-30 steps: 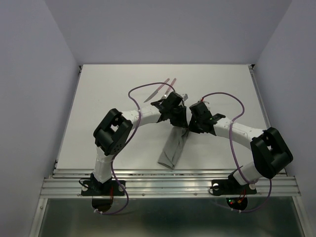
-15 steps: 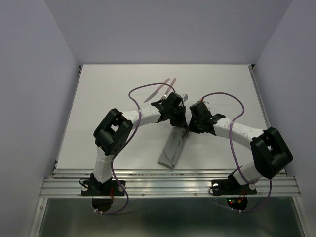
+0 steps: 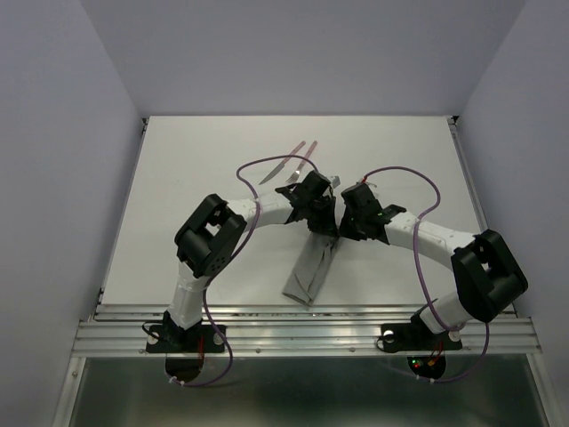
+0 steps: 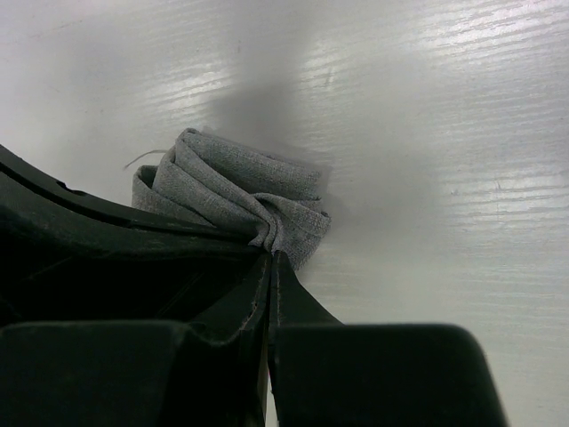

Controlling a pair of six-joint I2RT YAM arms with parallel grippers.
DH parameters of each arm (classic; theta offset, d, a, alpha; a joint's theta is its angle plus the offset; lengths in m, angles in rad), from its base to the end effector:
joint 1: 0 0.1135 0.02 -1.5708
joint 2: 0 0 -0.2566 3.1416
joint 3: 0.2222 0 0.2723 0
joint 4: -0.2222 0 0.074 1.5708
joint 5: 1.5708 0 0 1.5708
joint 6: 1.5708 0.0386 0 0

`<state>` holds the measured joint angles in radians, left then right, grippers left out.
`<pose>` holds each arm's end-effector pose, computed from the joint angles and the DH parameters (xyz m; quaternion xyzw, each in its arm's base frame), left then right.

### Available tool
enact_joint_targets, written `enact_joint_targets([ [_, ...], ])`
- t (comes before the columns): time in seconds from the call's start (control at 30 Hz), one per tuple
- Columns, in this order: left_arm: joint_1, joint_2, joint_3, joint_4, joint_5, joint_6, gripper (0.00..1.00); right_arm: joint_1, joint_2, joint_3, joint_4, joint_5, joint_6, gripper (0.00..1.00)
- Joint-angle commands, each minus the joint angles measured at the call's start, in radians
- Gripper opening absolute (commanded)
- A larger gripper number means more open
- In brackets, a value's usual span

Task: Fold the napkin into a case and place the utensils inside
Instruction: Stuff the smaller-rectangle-folded napkin at the center of the board.

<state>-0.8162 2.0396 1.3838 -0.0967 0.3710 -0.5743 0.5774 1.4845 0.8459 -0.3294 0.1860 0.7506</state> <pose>0.3072 -0.3471 0.1528 0.1816 0.8863 -0.3804 0.1919 0.2640 0.1634 0.1668 0.1097 0.9448 0.1123 0.2874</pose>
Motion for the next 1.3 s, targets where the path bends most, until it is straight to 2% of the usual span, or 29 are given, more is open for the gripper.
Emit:
enact_joint_targets([
  [0.0, -0.011, -0.028, -0.023, -0.009, 0.02, 0.013, 0.0, 0.01, -0.032, 0.004, 0.038, -0.002, 0.015, 0.01],
  [0.5, -0.038, 0.033, 0.08, -0.046, 0.031, 0.01, 0.0, 0.01, -0.058, -0.016, 0.064, -0.036, 0.021, 0.01],
  [0.7, -0.043, -0.047, 0.048, -0.077, 0.034, 0.027, 0.0, 0.01, -0.056, -0.025, 0.062, -0.028, 0.023, 0.01],
  [0.87, -0.043, -0.104, 0.021, -0.109, 0.034, 0.05, 0.2, 0.01, -0.052, -0.03, 0.062, -0.022, 0.03, 0.01],
  [0.93, -0.043, -0.114, 0.011, -0.113, 0.031, 0.054, 0.37, 0.01, -0.055, -0.031, 0.061, -0.019, 0.033, 0.01],
  [1.07, -0.043, -0.114, 0.004, -0.124, 0.028, 0.06, 0.43, 0.01, -0.058, -0.033, 0.058, -0.016, 0.033, 0.01],
  [1.23, -0.043, -0.131, -0.012, -0.123, 0.028, 0.062, 0.45, 0.01, -0.061, -0.039, 0.056, -0.013, 0.033, 0.01],
  [1.27, -0.043, -0.134, -0.012, -0.121, 0.028, 0.062, 0.48, 0.01, -0.061, -0.041, 0.055, -0.013, 0.033, 0.01],
])
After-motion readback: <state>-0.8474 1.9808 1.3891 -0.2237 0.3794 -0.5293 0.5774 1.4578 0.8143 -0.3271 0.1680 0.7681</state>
